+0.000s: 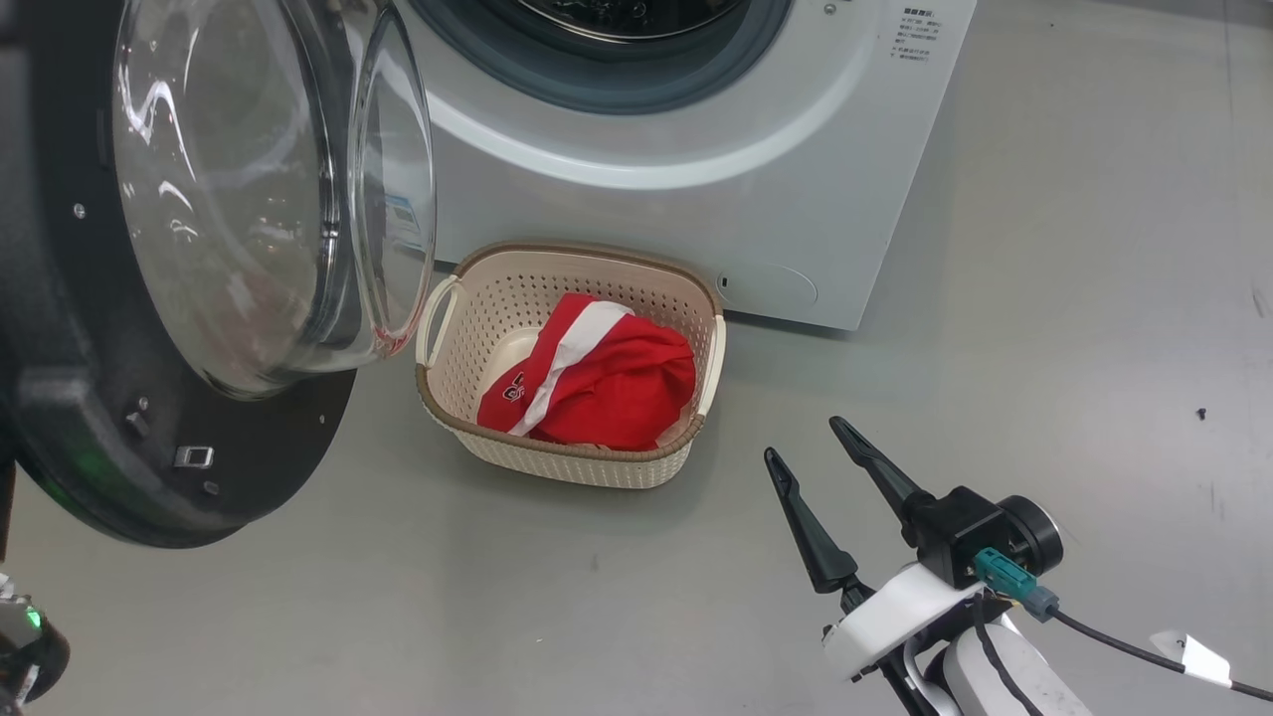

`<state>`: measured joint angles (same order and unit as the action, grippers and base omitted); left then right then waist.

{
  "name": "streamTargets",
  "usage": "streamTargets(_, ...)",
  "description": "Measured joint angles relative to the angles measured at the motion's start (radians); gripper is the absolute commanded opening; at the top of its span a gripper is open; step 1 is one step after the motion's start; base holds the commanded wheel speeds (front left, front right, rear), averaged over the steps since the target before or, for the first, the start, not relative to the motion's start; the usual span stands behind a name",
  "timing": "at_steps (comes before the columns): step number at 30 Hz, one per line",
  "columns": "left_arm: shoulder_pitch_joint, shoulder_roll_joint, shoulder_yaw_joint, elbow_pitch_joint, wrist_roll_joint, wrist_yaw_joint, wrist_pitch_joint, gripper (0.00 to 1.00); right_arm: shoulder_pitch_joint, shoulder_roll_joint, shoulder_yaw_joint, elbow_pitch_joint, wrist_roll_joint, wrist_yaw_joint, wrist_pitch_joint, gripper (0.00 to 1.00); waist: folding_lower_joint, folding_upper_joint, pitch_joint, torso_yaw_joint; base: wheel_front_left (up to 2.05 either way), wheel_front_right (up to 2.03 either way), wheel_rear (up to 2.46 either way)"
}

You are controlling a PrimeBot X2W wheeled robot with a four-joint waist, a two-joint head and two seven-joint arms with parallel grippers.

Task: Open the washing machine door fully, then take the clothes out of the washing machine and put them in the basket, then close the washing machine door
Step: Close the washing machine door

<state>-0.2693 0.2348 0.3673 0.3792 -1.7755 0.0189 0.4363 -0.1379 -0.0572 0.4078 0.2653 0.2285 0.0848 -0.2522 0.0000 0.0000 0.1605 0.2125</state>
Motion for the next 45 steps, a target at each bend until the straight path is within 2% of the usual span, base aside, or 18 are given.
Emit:
streamTargets(5,-0.001,0.002,0.01,-0.014,-0.037,0.038,0.066,0.0,0.0,0.0,0.0,0.001,0.0,0.0,0.0,1.0,0.0,0.0,0.0,0.004,0.0,0.0,0.0)
streamTargets(12,-0.001,0.004,0.009,-0.041,-0.081,0.055,0.129,0.0,-0.001,0.0,0.0,0.001,0.0,-0.001,0.0,1.0,0.0,0.0,0.0,0.007,0.0,0.0,0.0)
streamTargets(28,0.028,-0.031,-0.061,-0.144,-0.135,0.069,0.281,0.0,-0.009,0.0,0.0,0.005,0.0,-0.008,0.0,1.0,0.0,0.0,0.008,-0.002,0.0,0.0,0.0)
streamTargets(45,0.1,-0.099,-0.138,-0.255,-0.179,0.07,0.362,0.0,-0.019,0.0,0.012,0.015,0.002,-0.008,0.0,1.0,0.0,0.0,0.012,-0.076,0.0,0.0,0.0)
